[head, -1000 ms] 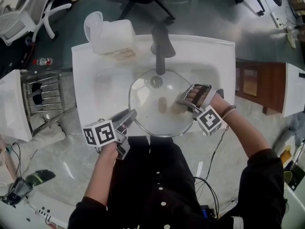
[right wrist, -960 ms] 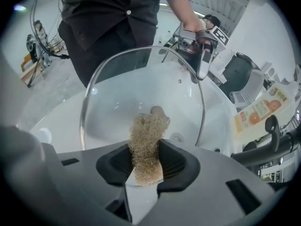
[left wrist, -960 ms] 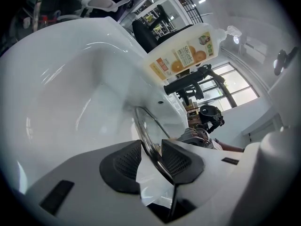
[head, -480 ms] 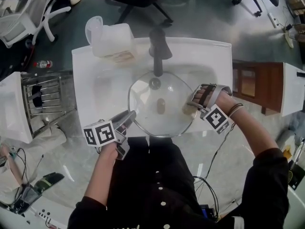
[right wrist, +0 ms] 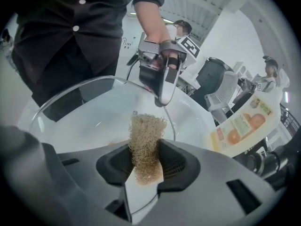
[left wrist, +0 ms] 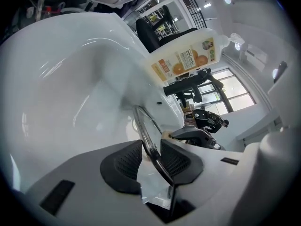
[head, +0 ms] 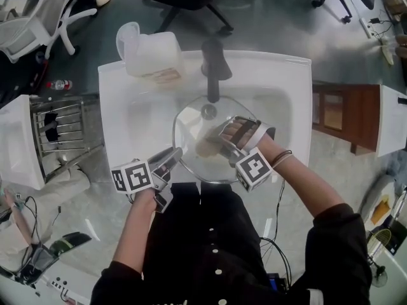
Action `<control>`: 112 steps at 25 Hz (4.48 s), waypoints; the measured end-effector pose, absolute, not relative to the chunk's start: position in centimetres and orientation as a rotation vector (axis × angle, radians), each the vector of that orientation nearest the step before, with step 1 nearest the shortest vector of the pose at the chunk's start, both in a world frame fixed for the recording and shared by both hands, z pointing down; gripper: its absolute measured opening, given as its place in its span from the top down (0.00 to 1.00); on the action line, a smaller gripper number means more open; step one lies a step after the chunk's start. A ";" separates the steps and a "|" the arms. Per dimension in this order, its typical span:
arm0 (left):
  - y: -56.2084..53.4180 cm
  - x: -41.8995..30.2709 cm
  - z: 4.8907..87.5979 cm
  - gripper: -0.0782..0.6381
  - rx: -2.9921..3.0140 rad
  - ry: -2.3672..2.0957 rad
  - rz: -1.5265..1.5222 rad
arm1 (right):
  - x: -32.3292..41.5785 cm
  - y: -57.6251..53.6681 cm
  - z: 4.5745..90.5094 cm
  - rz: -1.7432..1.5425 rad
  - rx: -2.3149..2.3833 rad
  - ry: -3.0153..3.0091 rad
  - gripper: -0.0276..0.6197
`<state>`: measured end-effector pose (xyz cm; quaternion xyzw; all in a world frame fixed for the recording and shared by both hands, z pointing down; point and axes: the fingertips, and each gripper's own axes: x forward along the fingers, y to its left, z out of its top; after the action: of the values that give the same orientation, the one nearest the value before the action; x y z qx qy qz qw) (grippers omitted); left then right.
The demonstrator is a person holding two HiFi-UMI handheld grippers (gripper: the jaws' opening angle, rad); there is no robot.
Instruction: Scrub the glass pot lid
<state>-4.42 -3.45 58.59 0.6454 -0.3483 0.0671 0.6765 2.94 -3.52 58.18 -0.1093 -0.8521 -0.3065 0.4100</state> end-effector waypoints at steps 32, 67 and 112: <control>-3.4 -4.1 58.2 0.70 1.449 -0.792 0.181 | 8.8 3.2 57.0 -0.815 -0.592 -2.154 0.73; -2.1 -5.6 58.4 0.68 1.518 -0.814 0.449 | 13.6 -3.0 55.1 -0.486 -0.160 -2.160 0.73; -10.2 -9.4 28.8 0.85 2.485 -1.446 0.071 | 20.8 -8.9 24.9 -0.087 1.919 -2.445 0.73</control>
<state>-9.44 -10.19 28.81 0.8565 -0.4983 0.0245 0.1323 20.80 -8.94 24.87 0.6172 -0.7862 -0.0280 0.0160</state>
